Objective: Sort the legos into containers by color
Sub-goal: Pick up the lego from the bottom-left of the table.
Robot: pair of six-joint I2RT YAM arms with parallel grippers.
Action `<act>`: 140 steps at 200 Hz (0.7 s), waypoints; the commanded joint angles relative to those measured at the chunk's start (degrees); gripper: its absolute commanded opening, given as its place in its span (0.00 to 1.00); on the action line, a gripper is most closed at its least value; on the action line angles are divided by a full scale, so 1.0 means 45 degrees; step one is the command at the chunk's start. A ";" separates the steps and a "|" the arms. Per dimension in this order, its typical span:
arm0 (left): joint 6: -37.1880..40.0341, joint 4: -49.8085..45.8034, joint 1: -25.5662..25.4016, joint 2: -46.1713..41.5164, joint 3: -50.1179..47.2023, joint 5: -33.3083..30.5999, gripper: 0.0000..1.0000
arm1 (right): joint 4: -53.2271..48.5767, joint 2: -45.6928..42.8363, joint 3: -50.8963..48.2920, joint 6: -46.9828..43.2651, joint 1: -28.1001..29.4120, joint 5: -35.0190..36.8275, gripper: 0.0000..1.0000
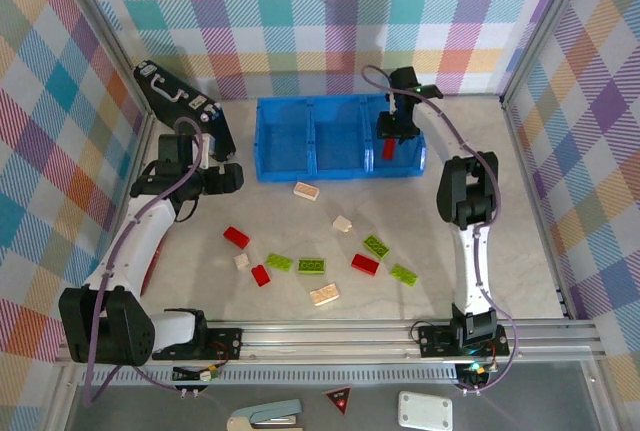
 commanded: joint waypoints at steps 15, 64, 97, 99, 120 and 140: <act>-0.1440 -0.1608 -0.0241 0.0357 0.0570 -0.0941 0.98 | 0.0169 -0.1966 -0.1636 0.0336 0.0331 -0.0610 0.48; -0.3093 -0.1251 -0.1019 0.0125 -0.0604 -0.0965 0.97 | 0.0804 -0.3931 -0.4163 0.0658 0.0605 -0.0811 0.48; -0.4455 -0.1479 -0.1588 0.0129 -0.1150 -0.1708 0.95 | 0.1091 -0.4861 -0.5425 0.0774 0.0737 -0.1068 0.48; -0.4544 -0.1484 -0.1644 0.0118 -0.1186 -0.1747 0.95 | 0.1103 -0.4920 -0.5484 0.0766 0.0756 -0.1096 0.48; -0.5403 -0.1446 -0.2067 -0.0010 -0.1553 -0.1859 0.92 | 0.1181 -0.5426 -0.6147 0.0773 0.0964 -0.1153 0.48; -0.5982 -0.1662 -0.2721 -0.0003 -0.1674 -0.2120 0.89 | 0.1316 -0.5821 -0.6745 0.0831 0.1093 -0.1331 0.48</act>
